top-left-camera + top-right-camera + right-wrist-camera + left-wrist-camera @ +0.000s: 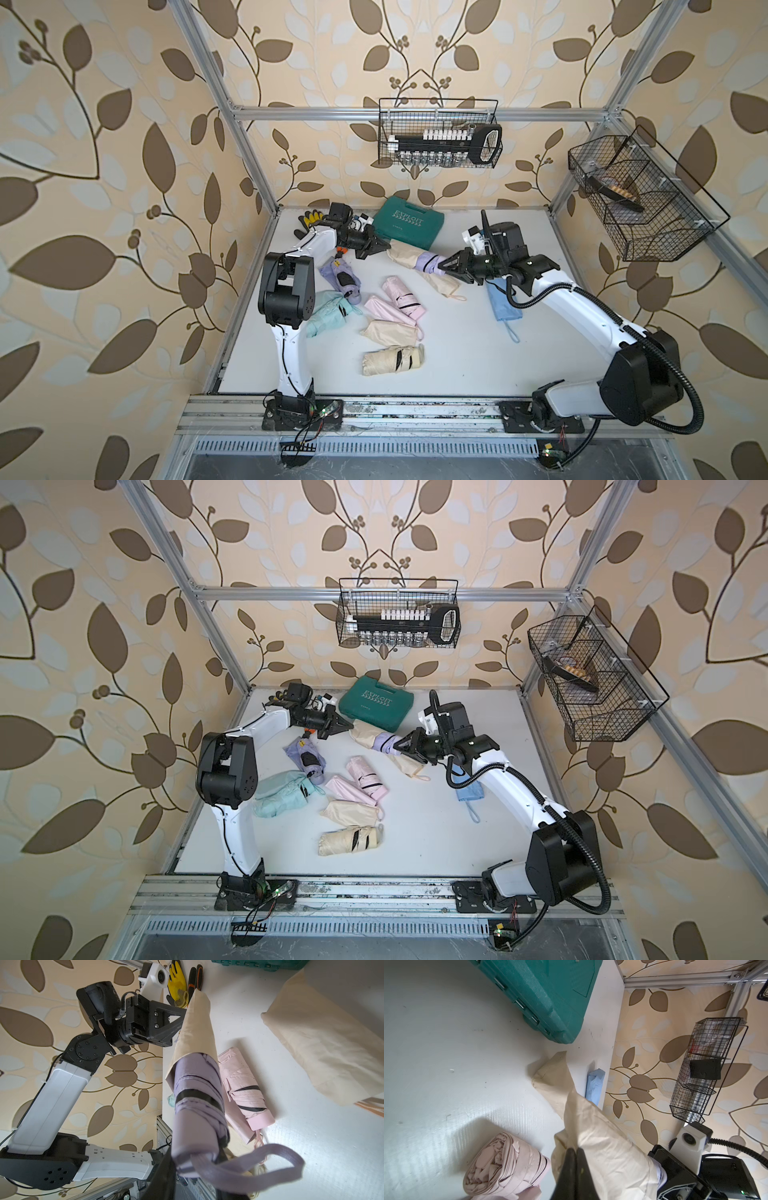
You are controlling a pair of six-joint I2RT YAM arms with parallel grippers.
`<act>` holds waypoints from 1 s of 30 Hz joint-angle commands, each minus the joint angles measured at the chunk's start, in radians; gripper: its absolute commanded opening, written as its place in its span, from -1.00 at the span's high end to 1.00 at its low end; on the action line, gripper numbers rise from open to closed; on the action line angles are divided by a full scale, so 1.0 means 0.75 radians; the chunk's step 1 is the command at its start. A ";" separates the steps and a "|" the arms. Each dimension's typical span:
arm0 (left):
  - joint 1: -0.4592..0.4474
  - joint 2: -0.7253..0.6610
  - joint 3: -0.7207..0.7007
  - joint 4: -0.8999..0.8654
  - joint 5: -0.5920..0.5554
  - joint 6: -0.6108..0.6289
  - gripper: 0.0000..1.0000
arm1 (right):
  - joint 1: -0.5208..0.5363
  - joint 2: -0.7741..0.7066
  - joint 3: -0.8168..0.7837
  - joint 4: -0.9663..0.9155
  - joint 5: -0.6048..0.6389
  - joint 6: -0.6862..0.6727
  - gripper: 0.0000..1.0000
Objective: Take umbrellas out of sleeves
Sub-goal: Take out the umbrella from the umbrella sleeve.
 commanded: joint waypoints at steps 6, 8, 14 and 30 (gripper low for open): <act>0.033 -0.088 -0.009 0.001 -0.031 0.019 1.00 | 0.003 -0.068 0.009 0.020 -0.019 -0.044 0.77; 0.037 -0.090 -0.011 -0.004 -0.032 0.022 1.00 | 0.003 -0.069 0.009 0.017 -0.021 -0.045 0.77; 0.054 -0.094 -0.018 -0.010 -0.039 0.028 1.00 | -0.001 -0.069 0.010 0.011 -0.022 -0.049 0.78; 0.079 -0.098 -0.032 -0.013 -0.049 0.026 1.00 | -0.016 -0.101 -0.013 -0.010 -0.023 -0.055 0.79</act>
